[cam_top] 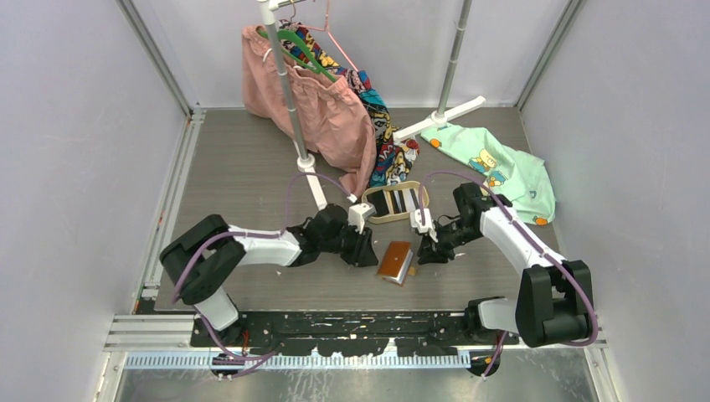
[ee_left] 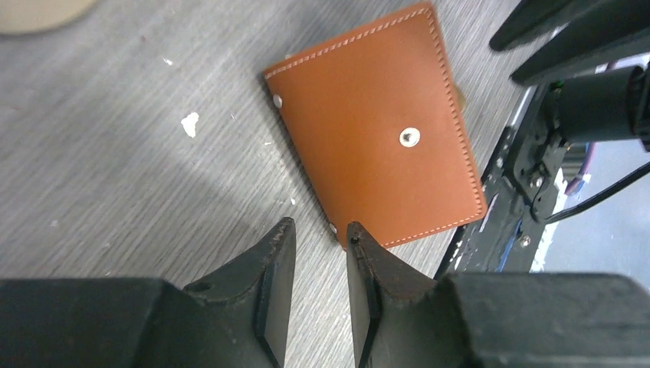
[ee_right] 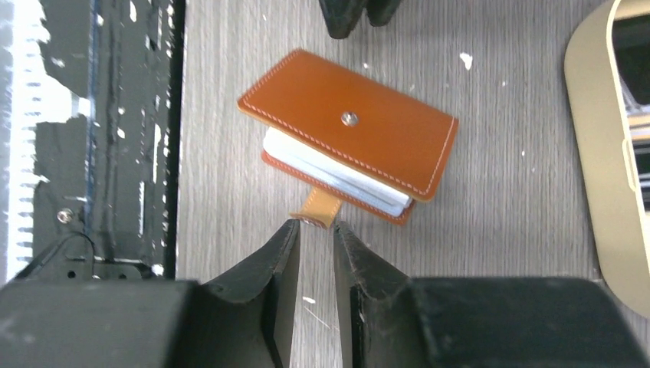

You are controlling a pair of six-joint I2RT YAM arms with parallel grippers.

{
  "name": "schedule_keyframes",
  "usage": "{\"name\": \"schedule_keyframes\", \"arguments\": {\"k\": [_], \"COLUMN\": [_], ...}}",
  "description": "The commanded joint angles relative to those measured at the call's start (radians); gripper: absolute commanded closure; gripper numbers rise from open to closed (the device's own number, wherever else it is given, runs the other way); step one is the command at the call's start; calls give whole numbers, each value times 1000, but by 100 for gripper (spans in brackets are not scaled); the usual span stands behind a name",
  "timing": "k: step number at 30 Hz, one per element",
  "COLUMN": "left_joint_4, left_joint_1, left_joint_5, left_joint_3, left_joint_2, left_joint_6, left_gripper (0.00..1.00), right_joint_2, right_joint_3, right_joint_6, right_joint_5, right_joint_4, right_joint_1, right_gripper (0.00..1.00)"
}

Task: Put the credit cards into the card holder
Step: Close the card holder at the center of the board.

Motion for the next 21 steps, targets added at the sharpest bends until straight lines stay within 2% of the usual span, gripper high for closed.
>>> {"name": "schedule_keyframes", "arguments": {"k": [1, 4, 6, 10, 16, 19, 21], "left_joint_4": [79, 113, 120, 118, 164, 196, 208], "left_joint_1": [-8, -14, -20, -42, -81, -98, -106], "left_joint_5": [72, 79, 77, 55, 9, -22, -52], "left_joint_3": [62, 58, 58, 55, 45, 41, 37], "left_joint_2": [71, 107, 118, 128, 149, 154, 146], "left_joint_6": [-40, -75, -88, -98, -134, -155, -161], "left_gripper": [68, 68, 67, 67, 66, 66, 66], "right_joint_2": [7, 18, 35, 108, 159, 183, 171], "right_joint_3": [5, -21, -40, -43, -30, 20, 54], "right_joint_6": [-42, 4, 116, 236, 424, 452, 449], "right_joint_5": [160, 246, 299, 420, 450, 415, 446], "right_joint_4": [35, 126, 231, 381, 615, 608, 559], "right_joint_1": [9, 45, 100, 221, 267, 270, 269], "right_gripper": [72, 73, 76, 79, 81, 80, 77]}}
